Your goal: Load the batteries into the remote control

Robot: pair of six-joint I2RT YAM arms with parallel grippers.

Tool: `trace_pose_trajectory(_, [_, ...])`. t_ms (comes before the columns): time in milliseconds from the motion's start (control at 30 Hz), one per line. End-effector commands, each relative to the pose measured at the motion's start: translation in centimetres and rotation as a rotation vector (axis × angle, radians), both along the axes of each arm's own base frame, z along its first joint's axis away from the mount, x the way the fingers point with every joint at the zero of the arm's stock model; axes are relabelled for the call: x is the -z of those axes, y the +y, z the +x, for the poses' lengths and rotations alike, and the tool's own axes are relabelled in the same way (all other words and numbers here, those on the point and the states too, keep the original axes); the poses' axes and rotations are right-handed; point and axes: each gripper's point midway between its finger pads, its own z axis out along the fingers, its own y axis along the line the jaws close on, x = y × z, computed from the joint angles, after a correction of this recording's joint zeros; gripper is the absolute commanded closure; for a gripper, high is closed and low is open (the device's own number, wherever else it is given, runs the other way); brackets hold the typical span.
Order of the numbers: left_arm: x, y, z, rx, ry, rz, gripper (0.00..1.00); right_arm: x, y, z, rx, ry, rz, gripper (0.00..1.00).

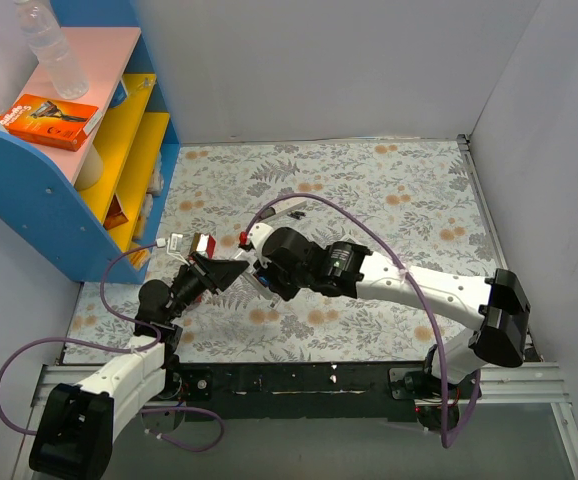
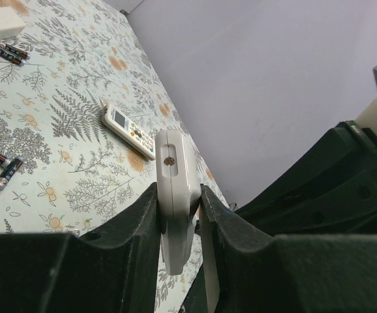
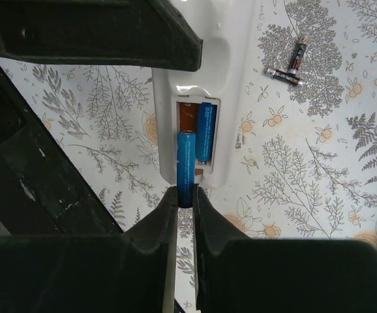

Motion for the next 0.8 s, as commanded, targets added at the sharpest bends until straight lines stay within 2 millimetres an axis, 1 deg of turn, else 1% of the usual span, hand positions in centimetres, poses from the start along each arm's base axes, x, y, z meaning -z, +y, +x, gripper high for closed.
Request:
trace_pose_trajectory(0, [3.2,0.3,-1.6,0.011,0.058,-0.004,1.00,-0.6,0.8,-0.3,-0.021,0.019,-0.005,0.99])
trace_pose_trajectory(233, [3.0,0.1,-1.9,0.035,0.057,-0.011,1.00,0.0,1.2,-0.1,-0.018,0.026,-0.039,0.99])
trace_pose_trajectory(600, [1.8,-0.3,-2.7,0.081,0.052,-0.065,1.00,-0.9,2.7,0.7,-0.019,0.006,-0.017,0.99])
trace_pose_trajectory(767, [1.5,-0.6,-2.9,0.097,0.055,-0.078,1.00,-1.4,3.5,0.9,-0.031,-0.003,0.010,0.96])
